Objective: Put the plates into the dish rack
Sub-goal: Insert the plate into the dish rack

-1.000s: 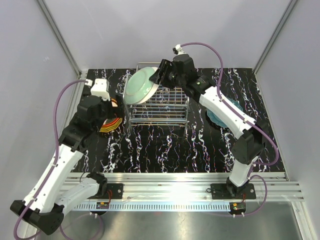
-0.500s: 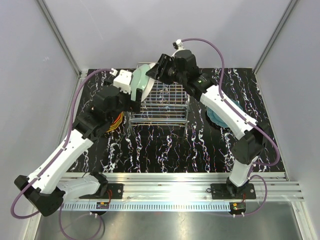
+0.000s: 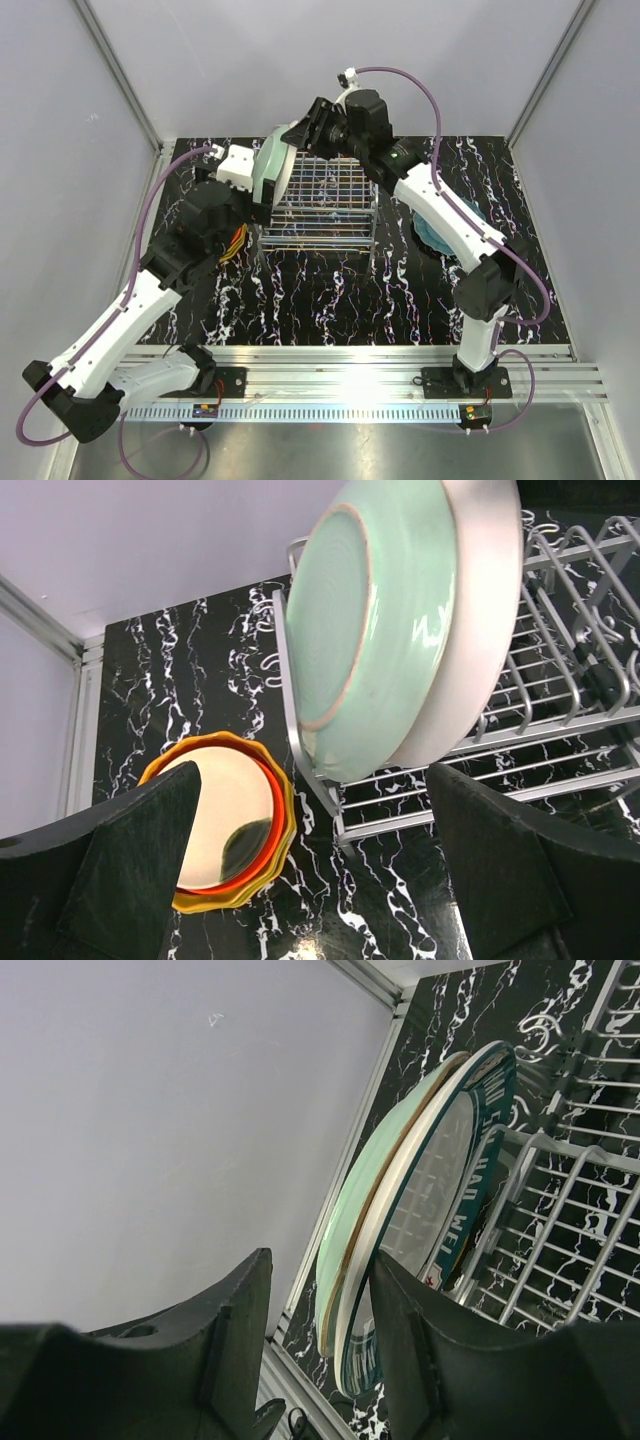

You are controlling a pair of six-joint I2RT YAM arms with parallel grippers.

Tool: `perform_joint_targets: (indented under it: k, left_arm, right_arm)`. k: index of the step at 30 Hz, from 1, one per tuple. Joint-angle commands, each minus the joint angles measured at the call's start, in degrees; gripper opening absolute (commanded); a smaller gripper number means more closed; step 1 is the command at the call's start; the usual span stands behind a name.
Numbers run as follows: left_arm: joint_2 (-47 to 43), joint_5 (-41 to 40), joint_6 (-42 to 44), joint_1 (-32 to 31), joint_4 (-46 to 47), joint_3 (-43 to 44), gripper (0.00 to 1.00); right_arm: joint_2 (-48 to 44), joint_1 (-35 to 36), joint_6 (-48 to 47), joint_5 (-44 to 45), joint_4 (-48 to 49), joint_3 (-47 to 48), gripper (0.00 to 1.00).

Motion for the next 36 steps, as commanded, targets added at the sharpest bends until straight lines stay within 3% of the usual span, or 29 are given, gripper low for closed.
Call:
perform_joint_targets:
  k: [1, 16, 29, 36]
  left_arm:
    - [-0.9, -2.6, 1.3, -0.1, 5.4, -1.7, 0.99]
    - [2.9, -1.5, 1.3, 2.2, 8.8, -2.8, 0.99]
    - [5.0, 1.2, 0.6, 6.3, 9.9, -2.4, 0.86]
    - [5.2, 7.4, -4.5, 10.8, 10.9, -3.2, 0.77]
  right_arm:
    - [1.5, 1.0, 0.9, -2.9, 3.2, 4.5, 0.5]
    - [4.5, 2.3, 1.5, -4.2, 2.6, 9.6, 0.5]
    - [5.6, 2.3, 1.0, -5.3, 2.0, 11.8, 0.5]
    - [6.1, 2.4, 1.2, -6.4, 2.5, 11.5, 0.5]
